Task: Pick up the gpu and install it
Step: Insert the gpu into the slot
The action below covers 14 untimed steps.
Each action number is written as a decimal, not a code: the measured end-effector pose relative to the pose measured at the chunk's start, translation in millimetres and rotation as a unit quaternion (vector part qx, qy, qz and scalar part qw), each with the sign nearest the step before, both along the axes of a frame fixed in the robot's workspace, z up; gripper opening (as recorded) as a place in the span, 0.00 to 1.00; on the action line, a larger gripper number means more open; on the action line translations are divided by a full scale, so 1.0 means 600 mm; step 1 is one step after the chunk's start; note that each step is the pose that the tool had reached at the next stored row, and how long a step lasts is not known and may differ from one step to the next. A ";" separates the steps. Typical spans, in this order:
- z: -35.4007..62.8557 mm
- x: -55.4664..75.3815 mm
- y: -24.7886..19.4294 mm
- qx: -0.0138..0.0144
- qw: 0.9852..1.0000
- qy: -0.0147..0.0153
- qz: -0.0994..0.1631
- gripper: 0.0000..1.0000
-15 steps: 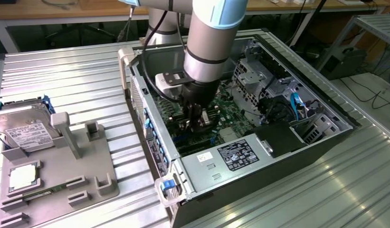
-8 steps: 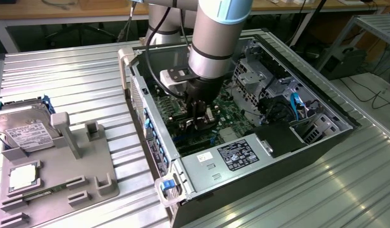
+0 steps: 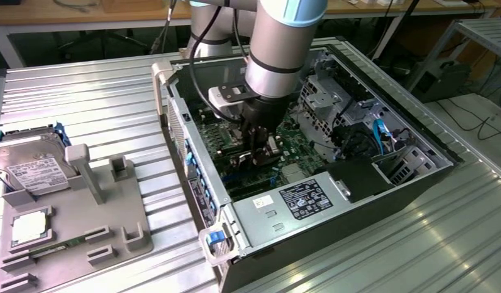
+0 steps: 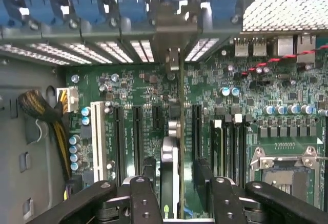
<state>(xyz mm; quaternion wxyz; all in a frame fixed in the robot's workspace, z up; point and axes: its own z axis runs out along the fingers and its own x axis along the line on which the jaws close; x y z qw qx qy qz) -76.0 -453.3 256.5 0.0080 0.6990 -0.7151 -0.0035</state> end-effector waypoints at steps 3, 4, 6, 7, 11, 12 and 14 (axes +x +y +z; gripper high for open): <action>0.000 0.005 0.0001 0.000 1.000 0.000 0.001 0.44; 0.000 0.005 0.0003 0.000 1.000 0.000 0.001 0.44; 0.000 0.005 0.0002 0.000 1.000 0.000 0.001 0.44; 0.000 0.005 0.0002 0.000 1.000 0.000 0.001 0.42; 0.000 0.005 0.0002 0.000 1.000 0.000 0.001 0.27; 0.000 0.005 0.0003 0.000 1.000 0.000 0.001 0.27; 0.000 0.005 0.0002 0.000 1.000 0.000 0.001 0.27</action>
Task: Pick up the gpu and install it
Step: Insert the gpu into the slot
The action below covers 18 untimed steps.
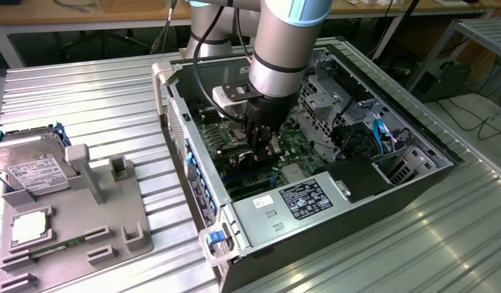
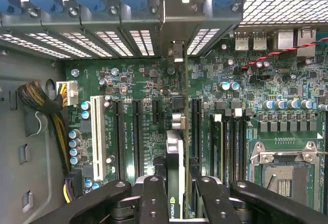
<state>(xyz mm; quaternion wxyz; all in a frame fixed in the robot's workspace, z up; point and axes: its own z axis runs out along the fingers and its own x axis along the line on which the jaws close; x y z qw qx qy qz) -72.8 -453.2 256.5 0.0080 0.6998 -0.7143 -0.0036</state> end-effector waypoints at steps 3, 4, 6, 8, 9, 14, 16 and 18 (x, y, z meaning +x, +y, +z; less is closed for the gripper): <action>0.000 0.000 0.0000 0.000 1.000 0.000 0.000 0.27; 0.000 0.000 0.0000 0.000 1.000 0.000 0.000 0.27; 0.000 0.000 0.0000 0.000 1.000 0.000 0.000 0.27; 0.000 0.000 0.0000 0.000 1.000 0.000 0.000 0.27; 0.000 0.000 0.0000 0.000 1.000 0.000 0.000 0.27; 0.000 0.000 0.0000 0.000 1.000 0.000 0.000 0.27; 0.000 0.000 0.0000 0.000 1.000 0.000 0.000 0.27; 0.000 0.000 0.0000 0.000 1.000 0.000 0.000 0.27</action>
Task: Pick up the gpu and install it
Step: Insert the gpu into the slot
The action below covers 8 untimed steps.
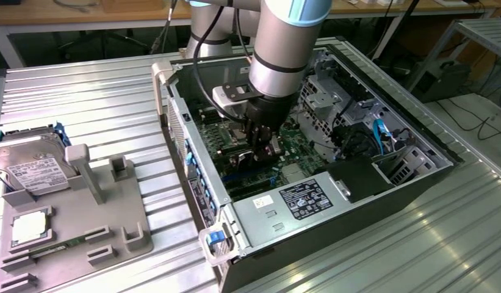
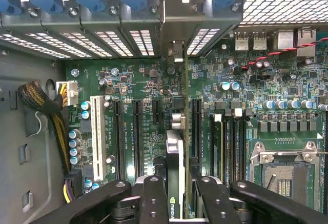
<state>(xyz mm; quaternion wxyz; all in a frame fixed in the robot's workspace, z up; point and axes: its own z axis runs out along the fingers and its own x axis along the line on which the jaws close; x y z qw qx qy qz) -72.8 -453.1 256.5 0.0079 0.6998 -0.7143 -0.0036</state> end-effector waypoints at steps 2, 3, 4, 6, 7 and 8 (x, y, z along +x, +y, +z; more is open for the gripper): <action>0.000 0.000 0.0000 0.000 1.000 0.000 0.000 0.27; 0.002 0.000 0.0001 0.000 1.000 0.000 0.000 0.27; 0.004 0.000 0.0001 0.000 1.000 0.000 0.000 0.27; 0.004 0.000 0.0001 0.000 1.000 0.000 0.000 0.27; 0.004 0.000 0.0000 0.000 1.000 0.000 0.000 0.27; 0.004 0.000 0.0000 0.000 1.000 0.000 0.000 0.27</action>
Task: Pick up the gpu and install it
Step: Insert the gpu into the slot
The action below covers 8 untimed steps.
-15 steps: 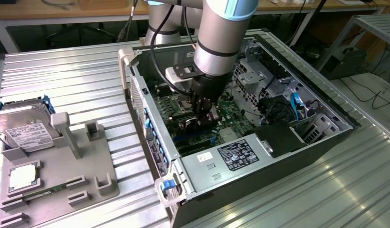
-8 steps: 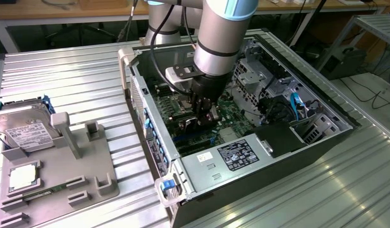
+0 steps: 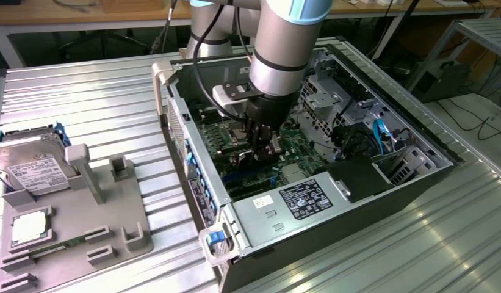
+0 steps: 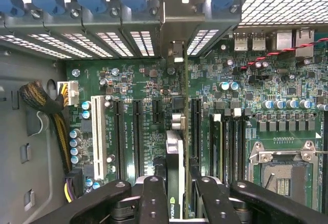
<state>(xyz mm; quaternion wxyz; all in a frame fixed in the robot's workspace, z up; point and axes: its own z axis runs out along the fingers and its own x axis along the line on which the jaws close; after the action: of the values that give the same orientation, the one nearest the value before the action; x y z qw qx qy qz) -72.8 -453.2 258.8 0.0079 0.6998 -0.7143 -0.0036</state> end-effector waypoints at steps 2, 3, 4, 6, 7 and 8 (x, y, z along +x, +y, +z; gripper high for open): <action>0.000 -0.001 -0.0004 0.000 1.000 0.000 0.000 0.27; 0.000 -0.004 -0.0004 0.000 1.000 0.000 0.000 0.27; 0.000 -0.005 -0.0003 0.000 1.000 0.000 0.000 0.27; -0.001 -0.007 -0.0004 0.000 1.000 0.000 0.001 0.27; -0.001 -0.007 -0.0004 0.000 1.000 0.000 0.001 0.27; -0.002 -0.007 -0.0005 0.000 1.000 0.000 0.001 0.27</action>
<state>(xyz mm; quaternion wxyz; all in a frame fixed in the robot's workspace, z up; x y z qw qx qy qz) -77.0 -453.4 257.8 0.0082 0.7004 -0.7137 -0.0035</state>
